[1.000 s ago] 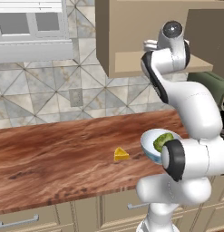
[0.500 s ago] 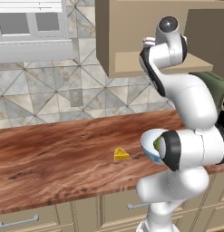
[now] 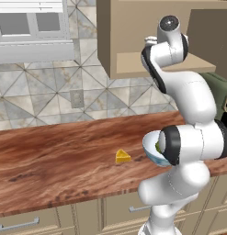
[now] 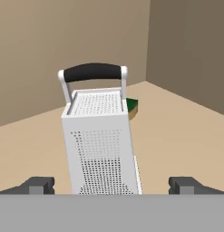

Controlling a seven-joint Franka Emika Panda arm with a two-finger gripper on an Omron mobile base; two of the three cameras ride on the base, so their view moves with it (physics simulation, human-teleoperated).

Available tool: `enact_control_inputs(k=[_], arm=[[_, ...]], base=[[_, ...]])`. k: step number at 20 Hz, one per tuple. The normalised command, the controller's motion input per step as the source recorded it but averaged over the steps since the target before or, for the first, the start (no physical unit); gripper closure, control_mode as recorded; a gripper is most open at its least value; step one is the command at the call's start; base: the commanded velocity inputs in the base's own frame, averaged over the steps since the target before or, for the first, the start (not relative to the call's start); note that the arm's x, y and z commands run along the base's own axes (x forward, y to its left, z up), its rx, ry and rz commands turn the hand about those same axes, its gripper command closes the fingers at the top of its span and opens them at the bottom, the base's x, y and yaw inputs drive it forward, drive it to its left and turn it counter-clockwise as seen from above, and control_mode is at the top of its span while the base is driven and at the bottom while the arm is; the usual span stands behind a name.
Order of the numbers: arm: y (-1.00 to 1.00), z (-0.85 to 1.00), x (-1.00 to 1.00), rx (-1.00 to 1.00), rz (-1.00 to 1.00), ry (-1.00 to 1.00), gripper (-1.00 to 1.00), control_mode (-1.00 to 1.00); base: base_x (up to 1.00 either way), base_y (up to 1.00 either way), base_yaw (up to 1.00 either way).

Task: Pick the cheese from the fridge and the cheese grater from the cabinet and place them next to the salad bowl.

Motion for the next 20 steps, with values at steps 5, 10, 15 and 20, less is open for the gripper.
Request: enact_control_inputs(k=[5, 10, 15, 20], arm=[[-0.04, 0.00, 0.18, 0.00, 0.00, 0.00, -1.00, -1.00], [-0.06, -0.01, 0.12, 0.00, -0.01, 0.00, -1.00, -1.00], [-0.04, -0.04, 0.13, 0.00, -0.02, 0.00, -1.00, -1.00], [-0.02, -0.05, 0.13, 0.00, -0.02, 0.00, -1.00, -1.00]], base=[[0.00, 0.00, 0.00], [0.00, 0.00, 0.00], [0.00, 0.00, 0.00], [0.00, 0.00, 0.00]])
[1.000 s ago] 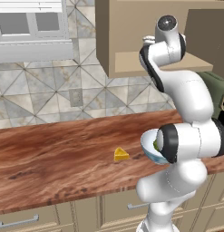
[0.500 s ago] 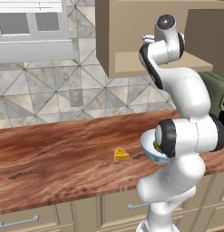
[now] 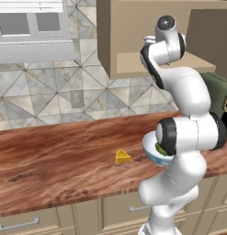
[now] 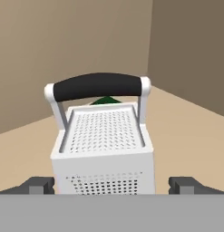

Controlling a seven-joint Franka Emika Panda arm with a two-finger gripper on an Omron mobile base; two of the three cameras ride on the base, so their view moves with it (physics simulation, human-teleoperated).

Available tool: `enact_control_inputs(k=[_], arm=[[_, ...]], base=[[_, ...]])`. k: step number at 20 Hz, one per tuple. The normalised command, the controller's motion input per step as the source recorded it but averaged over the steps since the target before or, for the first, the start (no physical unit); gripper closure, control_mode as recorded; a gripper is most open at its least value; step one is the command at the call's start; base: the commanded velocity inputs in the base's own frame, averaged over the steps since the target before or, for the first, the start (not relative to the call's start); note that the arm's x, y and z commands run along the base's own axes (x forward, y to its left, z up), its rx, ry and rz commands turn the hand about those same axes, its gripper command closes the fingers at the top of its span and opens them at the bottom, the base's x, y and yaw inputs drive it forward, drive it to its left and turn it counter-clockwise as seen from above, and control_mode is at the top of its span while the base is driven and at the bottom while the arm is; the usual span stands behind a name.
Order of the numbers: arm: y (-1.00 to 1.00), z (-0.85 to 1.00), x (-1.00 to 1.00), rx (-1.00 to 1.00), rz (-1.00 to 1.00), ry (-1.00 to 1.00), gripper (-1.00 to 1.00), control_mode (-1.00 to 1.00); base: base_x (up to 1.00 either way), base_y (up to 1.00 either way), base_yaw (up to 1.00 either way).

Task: Pick the cheese from the fridge and the cheese grater from the cabinet and place them next to the salad bowl.

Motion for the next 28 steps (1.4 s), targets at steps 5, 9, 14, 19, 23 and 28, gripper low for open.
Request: enact_control_inputs(k=[5, 9, 14, 19, 23, 28], arm=[[0.00, -0.04, 0.09, 0.00, -0.02, 0.00, -1.00, -1.00], [-0.03, -0.05, 0.06, 0.00, -0.03, 0.00, -1.00, -1.00], [-0.04, -0.09, 0.08, 0.00, -0.03, 0.00, -1.00, -1.00], [-0.02, -0.03, 0.01, 0.00, 0.00, -0.03, 1.00, -1.00], [-0.01, 0.00, -0.06, 0.00, 0.00, -0.05, 1.00, -1.00], [0.00, 0.00, -0.28, 0.01, 0.00, -0.04, 1.00, -1.00]], base=[[0.00, 0.00, 0.00], [0.00, 0.00, 0.00], [0.00, 0.00, 0.00], [0.00, 0.00, 0.00], [0.00, 0.00, 0.00], [0.00, 0.00, 0.00]])
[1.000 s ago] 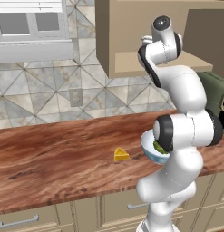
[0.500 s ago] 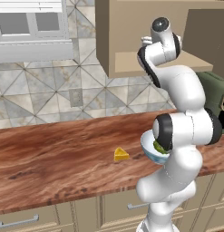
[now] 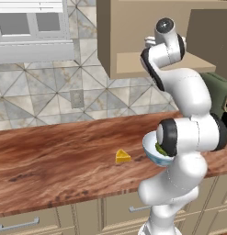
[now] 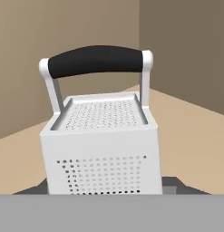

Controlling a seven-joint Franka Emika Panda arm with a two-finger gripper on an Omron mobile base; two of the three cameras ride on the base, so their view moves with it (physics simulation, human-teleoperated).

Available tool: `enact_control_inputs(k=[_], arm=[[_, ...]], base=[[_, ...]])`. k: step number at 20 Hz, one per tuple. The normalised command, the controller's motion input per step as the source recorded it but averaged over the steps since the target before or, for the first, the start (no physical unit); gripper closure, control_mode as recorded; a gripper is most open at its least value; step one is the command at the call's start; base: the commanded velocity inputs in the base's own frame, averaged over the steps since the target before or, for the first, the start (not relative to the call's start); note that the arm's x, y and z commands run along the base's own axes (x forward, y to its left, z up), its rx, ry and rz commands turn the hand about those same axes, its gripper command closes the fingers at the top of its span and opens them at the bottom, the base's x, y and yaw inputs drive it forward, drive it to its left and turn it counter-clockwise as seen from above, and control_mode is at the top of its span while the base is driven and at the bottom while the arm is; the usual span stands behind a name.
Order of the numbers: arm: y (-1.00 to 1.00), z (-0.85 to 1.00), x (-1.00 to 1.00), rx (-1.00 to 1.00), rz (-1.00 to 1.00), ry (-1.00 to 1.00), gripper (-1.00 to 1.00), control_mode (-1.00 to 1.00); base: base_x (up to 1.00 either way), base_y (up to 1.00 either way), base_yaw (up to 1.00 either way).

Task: Pick the cheese from the fridge and the cheese grater from the cabinet and place them next to the salad bowl.

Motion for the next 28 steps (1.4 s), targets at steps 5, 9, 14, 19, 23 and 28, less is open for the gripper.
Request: enact_control_inputs(k=[5, 9, 14, 19, 23, 28], arm=[[0.00, 0.00, -0.46, 0.01, 0.00, -0.06, 1.00, -1.00], [0.11, 0.00, -0.54, 0.01, 0.00, -0.03, 1.00, -1.00], [0.15, 0.00, -0.65, 0.00, 0.02, -0.06, 1.00, -1.00], [0.23, -0.04, -0.70, 0.00, 0.01, -0.03, 1.00, -1.00], [0.28, -0.17, -0.67, 0.00, 0.00, 0.00, 1.00, -1.00], [0.29, -0.22, -0.61, 0.00, 0.00, 0.00, 1.00, -1.00]], base=[[0.00, 0.00, 0.00], [0.00, 0.00, 0.00], [0.00, 0.00, 0.00], [0.00, 0.00, 0.00], [0.00, 0.00, 0.00], [0.00, 0.00, 0.00]])
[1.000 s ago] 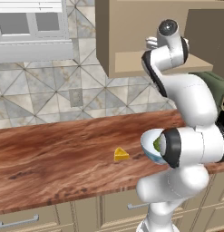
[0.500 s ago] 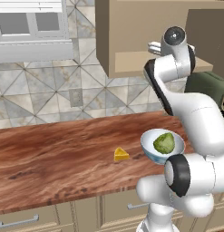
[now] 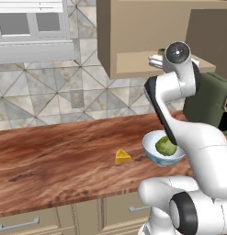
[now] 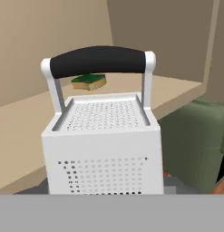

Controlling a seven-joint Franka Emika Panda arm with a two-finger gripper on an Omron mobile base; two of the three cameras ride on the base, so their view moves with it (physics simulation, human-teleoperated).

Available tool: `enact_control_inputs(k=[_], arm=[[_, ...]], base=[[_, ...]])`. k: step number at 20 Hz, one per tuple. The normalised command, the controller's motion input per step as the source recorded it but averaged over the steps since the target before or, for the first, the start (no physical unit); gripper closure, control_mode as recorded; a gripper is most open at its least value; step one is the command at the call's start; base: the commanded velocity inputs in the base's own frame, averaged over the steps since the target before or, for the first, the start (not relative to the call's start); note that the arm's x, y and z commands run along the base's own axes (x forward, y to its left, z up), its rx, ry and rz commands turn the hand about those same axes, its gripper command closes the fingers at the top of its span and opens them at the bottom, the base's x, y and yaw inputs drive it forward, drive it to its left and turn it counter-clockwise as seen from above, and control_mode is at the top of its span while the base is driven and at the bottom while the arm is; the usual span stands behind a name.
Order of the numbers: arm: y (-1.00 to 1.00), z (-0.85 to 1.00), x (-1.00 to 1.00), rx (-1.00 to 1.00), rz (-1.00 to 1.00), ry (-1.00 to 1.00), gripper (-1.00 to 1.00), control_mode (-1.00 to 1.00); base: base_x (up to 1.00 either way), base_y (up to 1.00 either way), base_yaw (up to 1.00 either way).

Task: Pick the cheese from the fridge and the cheese grater from the cabinet and place them next to the salad bowl.

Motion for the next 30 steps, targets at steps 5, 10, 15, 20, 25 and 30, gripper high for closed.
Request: enact_control_inputs(k=[5, 10, 15, 20, 25, 30], arm=[[0.33, -0.26, -0.60, 0.00, 0.00, 0.00, 1.00, -1.00], [0.38, -0.32, -0.46, 0.00, 0.00, 0.01, 1.00, -1.00], [0.40, -0.46, -0.21, 0.00, 0.00, 0.12, 1.00, -1.00], [0.46, -0.45, -0.11, 0.00, 0.00, 0.03, 1.00, -1.00], [0.51, -0.47, 0.00, 0.00, 0.00, 0.00, 1.00, -1.00], [0.48, -0.52, 0.00, -0.02, 0.00, 0.00, 1.00, -1.00]], base=[[0.00, 0.00, 0.00], [0.00, 0.00, 0.00], [0.00, 0.00, 0.00], [0.00, 0.00, 0.00], [0.00, 0.00, 0.00], [0.00, 0.00, 0.00]])
